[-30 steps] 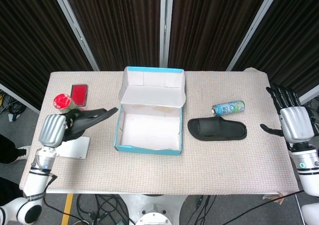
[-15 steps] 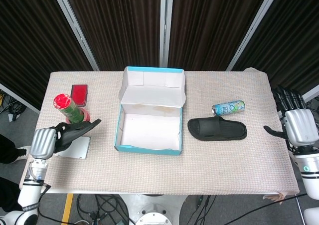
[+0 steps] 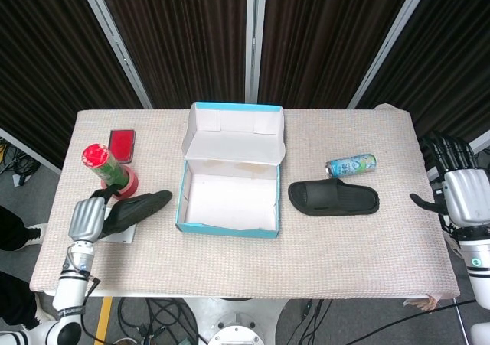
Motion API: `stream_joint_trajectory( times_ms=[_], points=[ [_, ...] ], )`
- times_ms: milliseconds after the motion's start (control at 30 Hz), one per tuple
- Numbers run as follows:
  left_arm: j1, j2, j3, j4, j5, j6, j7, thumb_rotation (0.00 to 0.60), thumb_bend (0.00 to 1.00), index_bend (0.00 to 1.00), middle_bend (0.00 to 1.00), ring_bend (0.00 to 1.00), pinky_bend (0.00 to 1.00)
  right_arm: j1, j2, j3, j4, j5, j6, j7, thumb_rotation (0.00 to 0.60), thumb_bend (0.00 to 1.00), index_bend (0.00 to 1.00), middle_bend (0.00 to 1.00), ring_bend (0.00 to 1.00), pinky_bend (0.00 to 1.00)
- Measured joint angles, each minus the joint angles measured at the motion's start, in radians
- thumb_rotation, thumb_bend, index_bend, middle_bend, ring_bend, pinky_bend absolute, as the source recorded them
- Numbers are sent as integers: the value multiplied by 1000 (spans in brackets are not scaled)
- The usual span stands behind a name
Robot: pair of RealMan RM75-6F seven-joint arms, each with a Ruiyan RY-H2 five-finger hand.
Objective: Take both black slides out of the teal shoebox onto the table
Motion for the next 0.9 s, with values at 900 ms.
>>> stream_joint_trajectory(
  times_ms=[900],
  points=[
    [256, 269, 57, 75, 76, 225, -71, 600, 0, 201, 203, 144, 294, -151, -14, -154, -1, -88, 44, 130, 600, 67, 0, 0, 0, 0]
  ],
)
